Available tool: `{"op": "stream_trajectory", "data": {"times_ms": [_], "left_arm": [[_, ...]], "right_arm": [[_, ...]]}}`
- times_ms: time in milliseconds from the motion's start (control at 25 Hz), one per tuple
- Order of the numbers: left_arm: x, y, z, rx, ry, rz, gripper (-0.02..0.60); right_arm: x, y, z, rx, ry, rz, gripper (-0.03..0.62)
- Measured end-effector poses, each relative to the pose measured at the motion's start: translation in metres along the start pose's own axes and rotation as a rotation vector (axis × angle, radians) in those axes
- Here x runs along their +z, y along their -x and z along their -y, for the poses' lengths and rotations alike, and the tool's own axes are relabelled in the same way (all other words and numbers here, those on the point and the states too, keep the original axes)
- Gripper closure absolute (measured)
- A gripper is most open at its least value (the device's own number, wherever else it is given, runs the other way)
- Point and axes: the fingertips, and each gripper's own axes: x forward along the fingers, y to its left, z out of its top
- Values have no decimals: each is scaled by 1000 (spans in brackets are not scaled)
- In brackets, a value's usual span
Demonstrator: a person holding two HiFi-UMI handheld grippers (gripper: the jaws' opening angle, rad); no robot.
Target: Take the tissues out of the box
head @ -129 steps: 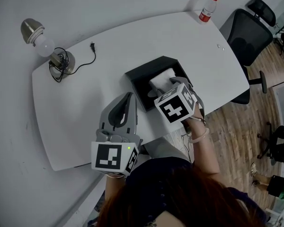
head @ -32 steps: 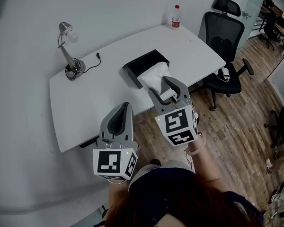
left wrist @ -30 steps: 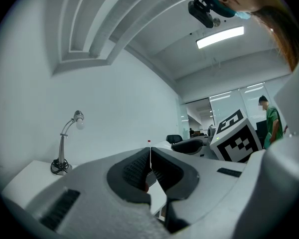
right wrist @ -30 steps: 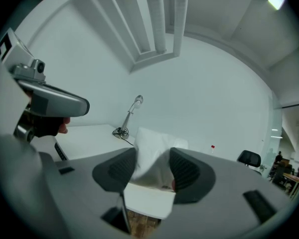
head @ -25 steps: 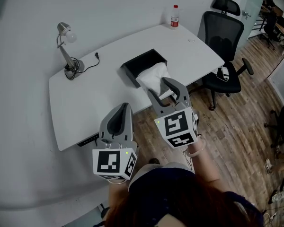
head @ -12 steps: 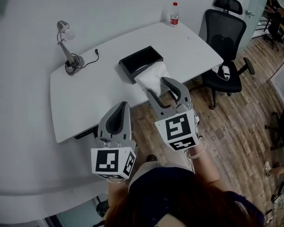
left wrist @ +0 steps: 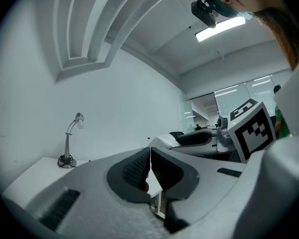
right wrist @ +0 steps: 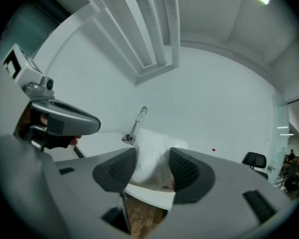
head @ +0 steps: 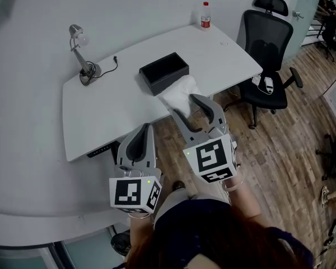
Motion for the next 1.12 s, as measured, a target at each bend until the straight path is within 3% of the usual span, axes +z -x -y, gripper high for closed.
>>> {"op": "stream_trajectory", "data": {"times_ms": [1120], "left_arm": [[5, 40, 53, 9, -8, -15, 557]], "right_arm": [[11, 86, -9, 13, 21, 35, 375]]}}
